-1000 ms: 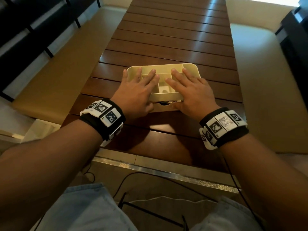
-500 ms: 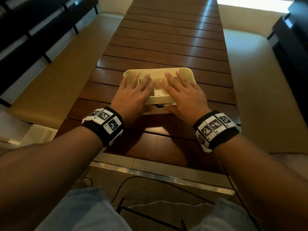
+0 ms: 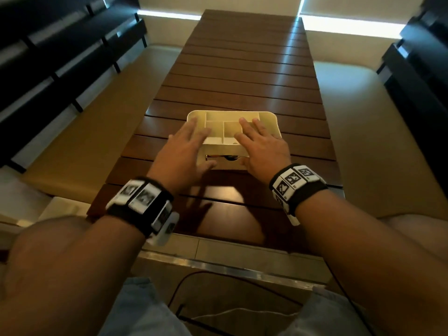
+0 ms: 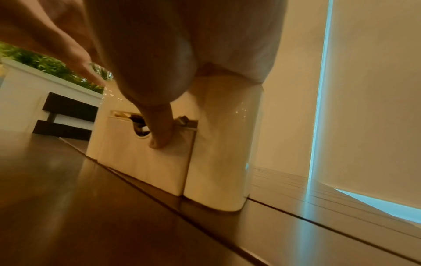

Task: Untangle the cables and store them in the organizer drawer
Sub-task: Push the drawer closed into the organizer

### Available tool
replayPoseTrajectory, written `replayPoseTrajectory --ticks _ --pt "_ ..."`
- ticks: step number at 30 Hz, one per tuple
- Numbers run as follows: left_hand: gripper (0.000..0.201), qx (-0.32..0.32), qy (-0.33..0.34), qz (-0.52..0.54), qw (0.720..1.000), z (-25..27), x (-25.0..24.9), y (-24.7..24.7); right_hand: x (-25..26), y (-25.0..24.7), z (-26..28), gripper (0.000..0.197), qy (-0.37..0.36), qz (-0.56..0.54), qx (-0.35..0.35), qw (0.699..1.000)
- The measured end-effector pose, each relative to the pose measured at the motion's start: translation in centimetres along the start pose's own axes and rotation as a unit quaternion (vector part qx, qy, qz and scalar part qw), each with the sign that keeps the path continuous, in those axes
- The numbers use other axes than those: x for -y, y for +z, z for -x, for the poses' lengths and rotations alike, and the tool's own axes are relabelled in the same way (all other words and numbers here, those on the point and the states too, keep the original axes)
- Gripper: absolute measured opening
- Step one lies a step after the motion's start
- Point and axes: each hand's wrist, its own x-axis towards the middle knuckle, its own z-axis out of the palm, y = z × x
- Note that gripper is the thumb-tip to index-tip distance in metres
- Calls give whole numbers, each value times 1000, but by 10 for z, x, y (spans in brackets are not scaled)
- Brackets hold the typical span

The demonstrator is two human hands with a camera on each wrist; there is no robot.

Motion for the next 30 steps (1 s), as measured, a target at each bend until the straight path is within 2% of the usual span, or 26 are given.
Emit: replayPoseTrajectory --ticks 3,6,9,14,18,21,23,30 --pt "67 -43 -53 71 995 47 9 -12 -8 3 -10 64 30 3 8 1000" --pt "59 -61 -51 112 991 90 18 -20 -30 2 -21 63 63 5 14 998" --pt "54 -52 -48 145 987 117 17 -25 -72 1 -31 63 122 9 27 992" --pt "31 -42 -37 180 982 132 18 -23 -150 5 -39 67 172 36 43 984" --pt "25 -21 -52 206 977 128 17 -17 -169 6 -48 68 187 48 44 980" --pt "48 25 -54 220 974 125 14 -12 -172 8 -53 68 190 44 47 980" --pt "55 45 -63 229 970 124 14 -8 -173 10 -54 68 188 44 45 980" --pt "52 77 -57 226 970 127 7 -6 -172 12 -58 72 187 46 33 981"
